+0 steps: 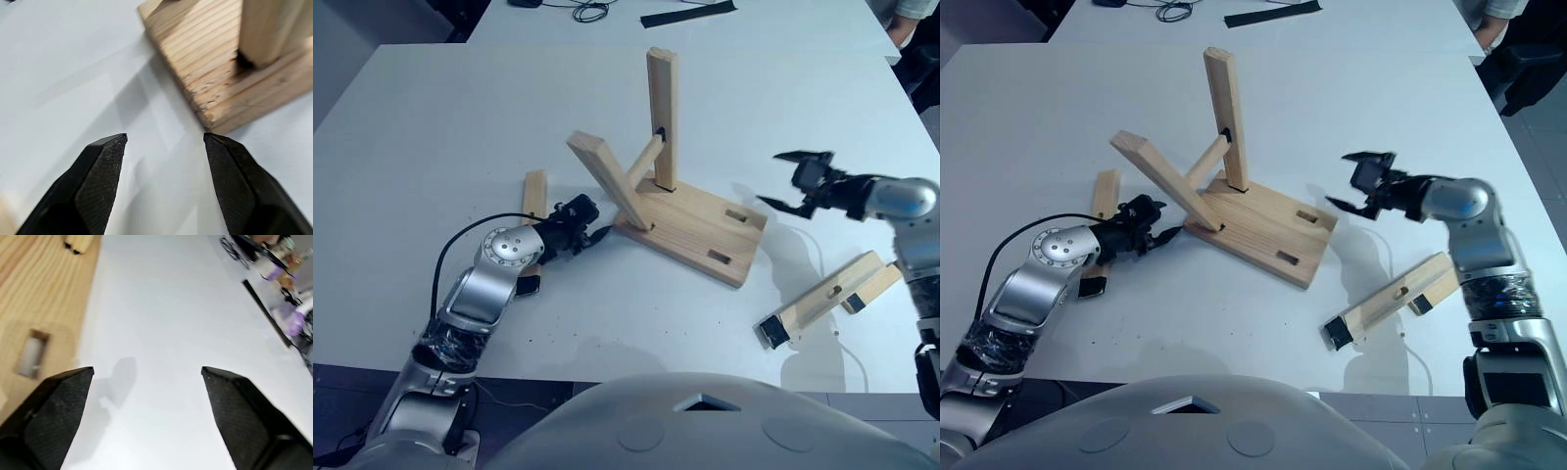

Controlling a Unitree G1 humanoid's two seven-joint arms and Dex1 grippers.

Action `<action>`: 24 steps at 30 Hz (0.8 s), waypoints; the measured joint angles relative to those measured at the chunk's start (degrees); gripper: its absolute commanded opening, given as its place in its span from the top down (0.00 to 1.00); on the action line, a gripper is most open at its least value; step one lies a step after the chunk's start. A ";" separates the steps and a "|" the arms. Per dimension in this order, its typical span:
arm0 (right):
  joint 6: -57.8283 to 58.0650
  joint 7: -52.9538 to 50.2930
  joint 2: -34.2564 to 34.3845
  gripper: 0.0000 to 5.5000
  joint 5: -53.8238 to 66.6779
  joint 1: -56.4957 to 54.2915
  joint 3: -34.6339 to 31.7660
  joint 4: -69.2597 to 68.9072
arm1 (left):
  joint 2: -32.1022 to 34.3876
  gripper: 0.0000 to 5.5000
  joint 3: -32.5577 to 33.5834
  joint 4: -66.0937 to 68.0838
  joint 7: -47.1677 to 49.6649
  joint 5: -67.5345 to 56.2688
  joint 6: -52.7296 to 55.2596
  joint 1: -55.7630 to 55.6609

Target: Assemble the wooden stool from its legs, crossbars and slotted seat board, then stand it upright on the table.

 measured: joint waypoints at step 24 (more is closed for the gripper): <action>-13.35 -15.44 2.39 0.26 -6.05 -8.72 -1.51 23.30 | 2.75 0.47 -1.58 -9.04 -4.22 -5.02 8.06 3.42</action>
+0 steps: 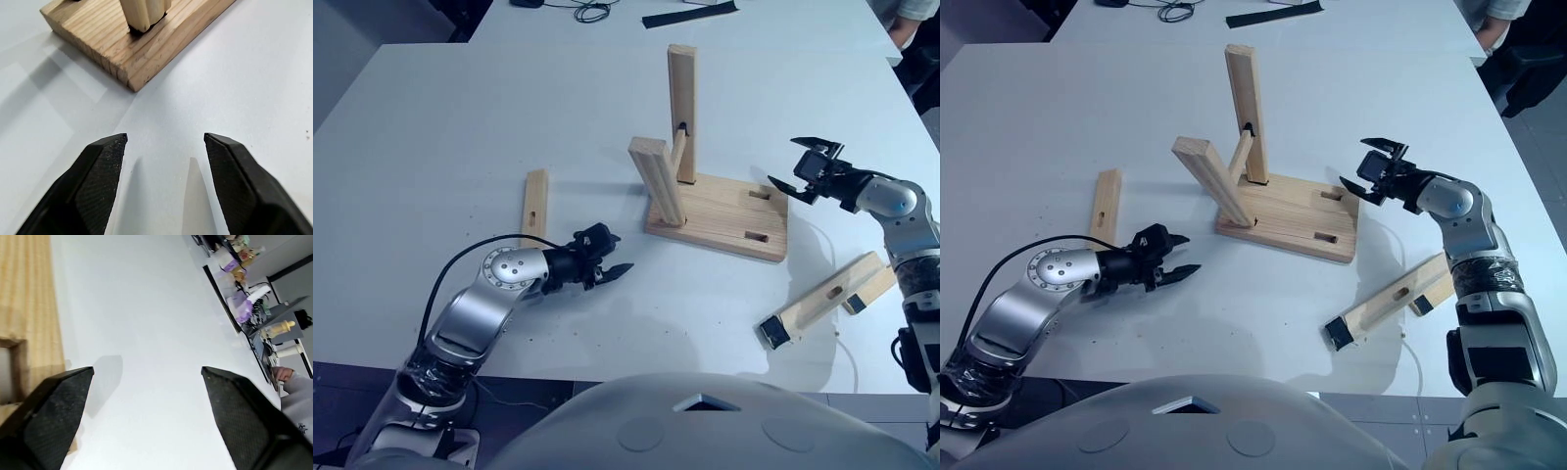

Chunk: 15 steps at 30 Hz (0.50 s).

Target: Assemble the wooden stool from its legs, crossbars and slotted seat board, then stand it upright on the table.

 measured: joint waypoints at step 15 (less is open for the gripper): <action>-18.70 -9.96 -2.33 0.26 -11.92 -6.30 7.55 18.26 | -0.22 0.47 -2.05 0.33 -0.63 -0.87 0.61 -2.74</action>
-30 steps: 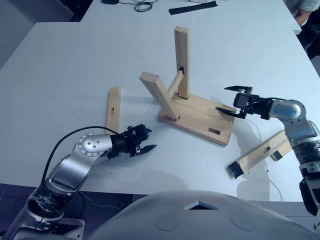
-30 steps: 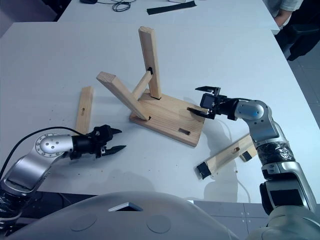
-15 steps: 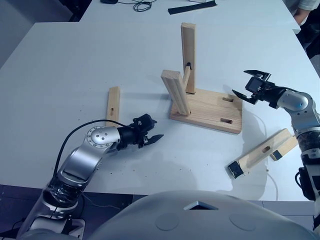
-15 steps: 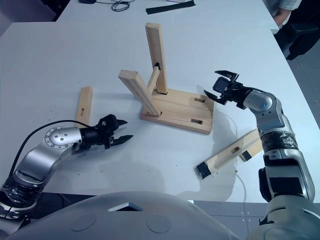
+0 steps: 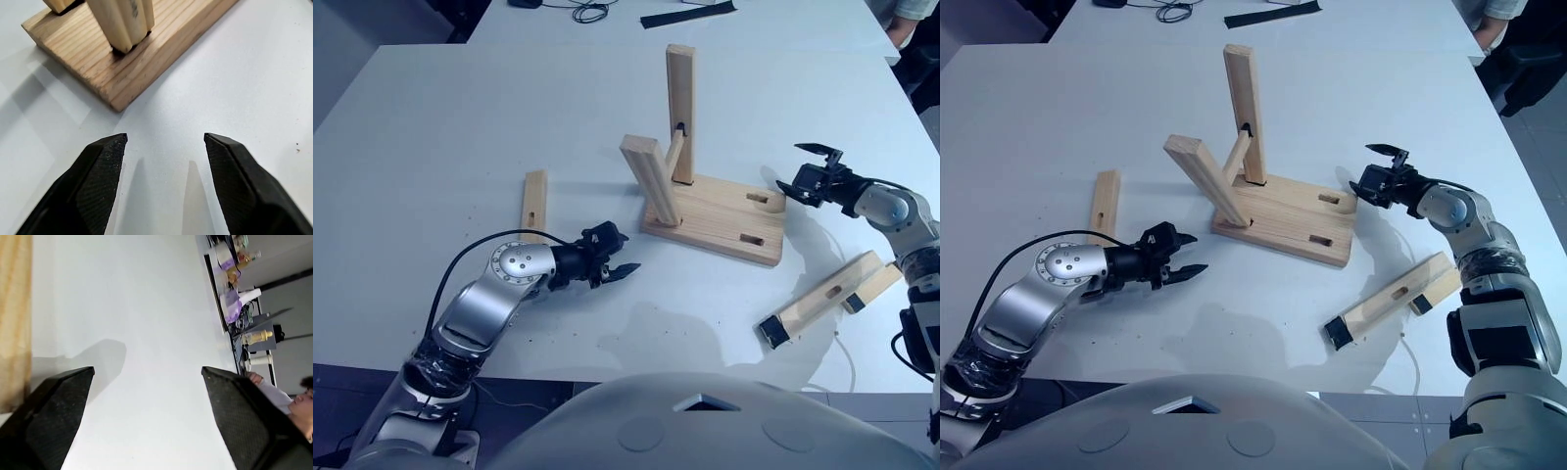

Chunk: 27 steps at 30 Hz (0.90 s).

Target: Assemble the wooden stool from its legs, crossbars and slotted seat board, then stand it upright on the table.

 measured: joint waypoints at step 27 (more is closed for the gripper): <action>27.65 29.49 3.39 0.26 25.64 19.88 -1.88 -45.80 | -2.53 0.47 -5.34 12.15 1.70 7.58 -5.28 -8.05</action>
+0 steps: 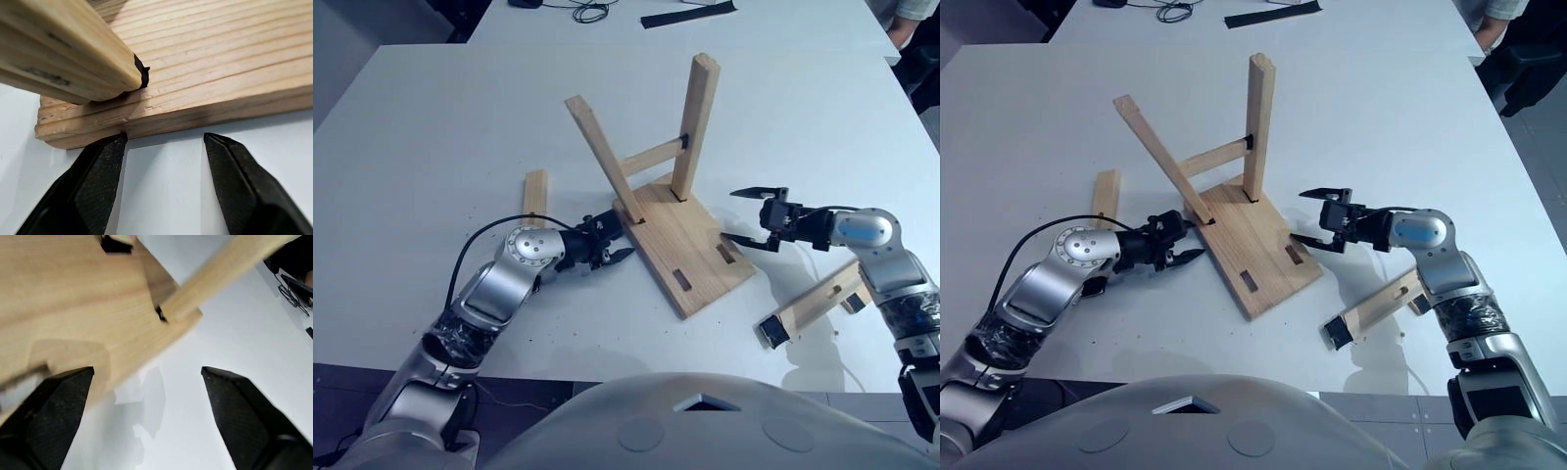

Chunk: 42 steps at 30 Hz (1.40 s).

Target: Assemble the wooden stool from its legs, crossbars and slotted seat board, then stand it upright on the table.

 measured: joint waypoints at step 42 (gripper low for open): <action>5.53 0.06 -2.46 0.26 -0.16 17.94 -3.64 -17.61 | 5.60 0.47 0.89 -2.60 -6.38 1.51 -3.38 2.27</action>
